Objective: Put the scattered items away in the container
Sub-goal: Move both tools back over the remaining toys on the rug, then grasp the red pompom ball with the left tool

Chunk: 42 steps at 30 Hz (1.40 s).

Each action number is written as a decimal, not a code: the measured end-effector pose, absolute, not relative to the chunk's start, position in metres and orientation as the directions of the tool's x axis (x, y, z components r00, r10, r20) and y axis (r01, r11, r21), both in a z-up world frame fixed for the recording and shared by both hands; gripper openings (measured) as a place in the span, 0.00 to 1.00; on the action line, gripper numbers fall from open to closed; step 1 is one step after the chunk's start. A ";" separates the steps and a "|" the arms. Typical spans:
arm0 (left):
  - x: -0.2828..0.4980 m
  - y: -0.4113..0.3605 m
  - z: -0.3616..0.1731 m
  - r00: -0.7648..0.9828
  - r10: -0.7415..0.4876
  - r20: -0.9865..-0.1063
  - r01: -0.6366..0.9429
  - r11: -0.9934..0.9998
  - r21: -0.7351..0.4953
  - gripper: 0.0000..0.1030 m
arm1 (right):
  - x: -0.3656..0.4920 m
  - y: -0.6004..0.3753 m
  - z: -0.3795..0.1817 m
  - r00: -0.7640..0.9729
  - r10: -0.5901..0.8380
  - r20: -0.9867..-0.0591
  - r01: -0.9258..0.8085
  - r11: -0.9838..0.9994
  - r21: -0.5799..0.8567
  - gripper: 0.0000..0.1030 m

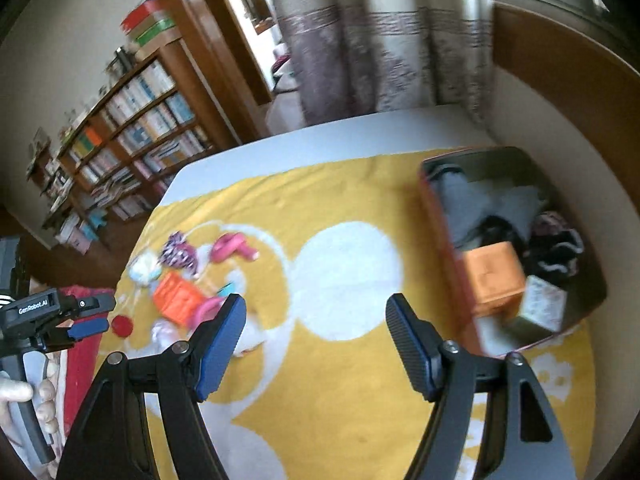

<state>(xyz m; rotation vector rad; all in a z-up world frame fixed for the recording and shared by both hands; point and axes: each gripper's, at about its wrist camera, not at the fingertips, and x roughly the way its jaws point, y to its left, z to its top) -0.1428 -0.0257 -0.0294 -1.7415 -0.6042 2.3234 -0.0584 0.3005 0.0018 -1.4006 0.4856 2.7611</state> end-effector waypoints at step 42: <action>-0.185 -0.132 -0.132 -0.200 0.317 -0.927 0.027 -0.944 -0.328 0.36 | -0.090 0.179 -0.034 -0.480 -0.090 -0.873 -0.157 -0.970 0.187 0.74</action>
